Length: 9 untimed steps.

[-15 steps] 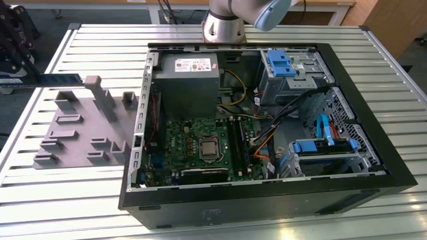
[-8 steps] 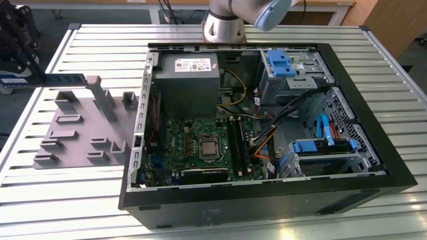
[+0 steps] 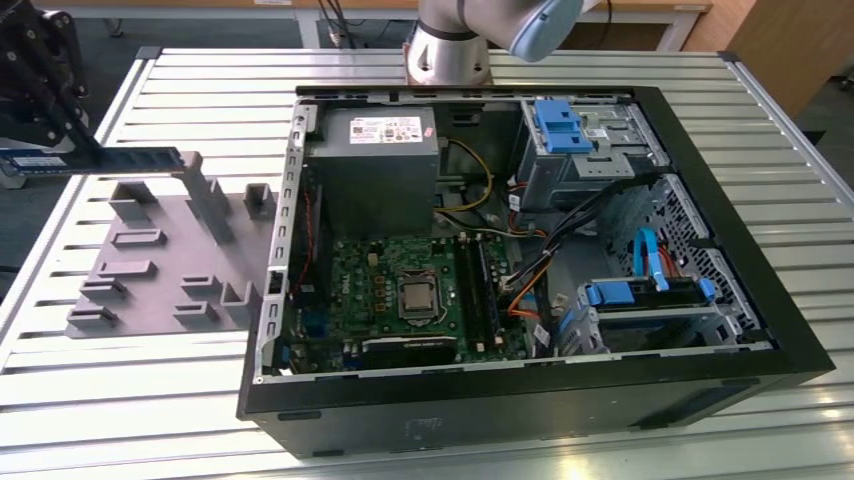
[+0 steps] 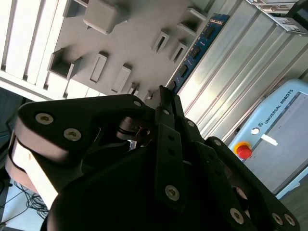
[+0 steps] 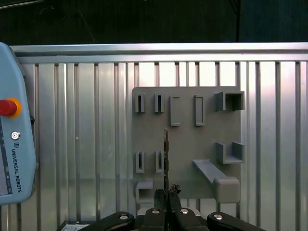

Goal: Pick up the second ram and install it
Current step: 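Pick up the second ram and move it above second insertion slot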

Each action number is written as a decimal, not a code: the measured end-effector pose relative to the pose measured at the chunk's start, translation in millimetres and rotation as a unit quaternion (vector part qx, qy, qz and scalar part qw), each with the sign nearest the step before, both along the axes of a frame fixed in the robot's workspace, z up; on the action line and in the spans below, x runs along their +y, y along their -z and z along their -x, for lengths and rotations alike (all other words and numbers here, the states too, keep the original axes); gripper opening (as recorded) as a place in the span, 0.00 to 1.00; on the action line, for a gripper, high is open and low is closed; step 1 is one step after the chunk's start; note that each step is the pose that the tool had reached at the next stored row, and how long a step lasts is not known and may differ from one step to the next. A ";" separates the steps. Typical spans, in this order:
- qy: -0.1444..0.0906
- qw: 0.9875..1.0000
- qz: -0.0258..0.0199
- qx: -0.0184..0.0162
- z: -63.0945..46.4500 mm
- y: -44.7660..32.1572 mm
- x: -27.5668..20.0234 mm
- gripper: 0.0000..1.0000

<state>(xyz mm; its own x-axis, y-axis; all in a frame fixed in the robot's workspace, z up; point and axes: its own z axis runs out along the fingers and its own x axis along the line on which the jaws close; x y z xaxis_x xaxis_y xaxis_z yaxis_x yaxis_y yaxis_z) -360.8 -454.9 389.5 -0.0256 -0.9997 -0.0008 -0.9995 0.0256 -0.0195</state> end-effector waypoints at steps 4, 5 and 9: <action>0.000 1.000 0.000 0.000 -4.2 0.0 0.0 0.14; 0.000 1.000 0.000 0.000 -5.2 -0.1 0.0 0.14; 0.000 1.000 0.000 0.000 -8.9 0.0 0.0 0.14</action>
<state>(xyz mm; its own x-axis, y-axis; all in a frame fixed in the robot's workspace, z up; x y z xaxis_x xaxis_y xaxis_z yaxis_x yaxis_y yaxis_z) -351.9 -454.9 389.5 -0.0257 -0.9997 -0.0009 -0.9995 0.0257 -0.0196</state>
